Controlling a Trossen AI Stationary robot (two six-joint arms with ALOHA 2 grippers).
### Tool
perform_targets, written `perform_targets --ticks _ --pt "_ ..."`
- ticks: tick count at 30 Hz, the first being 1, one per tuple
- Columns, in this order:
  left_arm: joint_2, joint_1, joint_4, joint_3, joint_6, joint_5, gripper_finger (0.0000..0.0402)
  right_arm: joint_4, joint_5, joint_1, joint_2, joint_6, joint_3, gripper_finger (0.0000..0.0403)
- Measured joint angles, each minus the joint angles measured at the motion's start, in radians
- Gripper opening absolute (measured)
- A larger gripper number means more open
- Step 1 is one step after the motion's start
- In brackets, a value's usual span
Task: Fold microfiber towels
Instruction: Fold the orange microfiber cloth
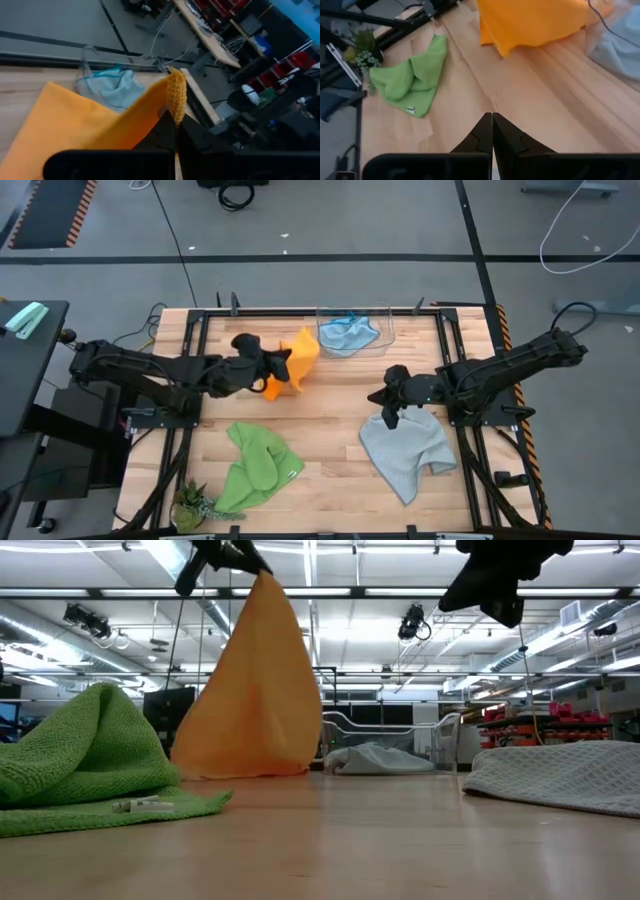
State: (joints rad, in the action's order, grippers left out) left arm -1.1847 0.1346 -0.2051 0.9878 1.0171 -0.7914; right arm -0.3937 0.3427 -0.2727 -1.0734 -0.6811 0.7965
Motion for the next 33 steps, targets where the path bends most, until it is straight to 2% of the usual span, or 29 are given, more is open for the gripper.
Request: perform_targets --ticks 5,10,20,26,33 --pt "-0.023 -0.001 0.041 0.022 -0.016 0.003 0.0008 0.125 -0.032 0.01 -0.071 0.095 0.0 0.002" --pt "-0.085 -0.001 0.056 0.062 -0.056 0.02 0.0008 0.266 -0.113 0.067 -0.18 0.184 0.0 0.0043" --pt "-0.137 -0.009 0.115 0.074 -0.072 0.035 0.0008 0.492 -0.15 0.189 -0.335 0.126 0.003 0.0118" --pt "-0.138 -0.009 0.196 0.074 -0.116 0.036 0.0008 0.488 -0.152 0.195 -0.437 0.11 0.083 0.0142" --pt "-0.138 -0.009 0.242 0.073 -0.148 0.036 0.0008 0.446 -0.15 0.195 -0.58 0.164 0.255 0.0135"
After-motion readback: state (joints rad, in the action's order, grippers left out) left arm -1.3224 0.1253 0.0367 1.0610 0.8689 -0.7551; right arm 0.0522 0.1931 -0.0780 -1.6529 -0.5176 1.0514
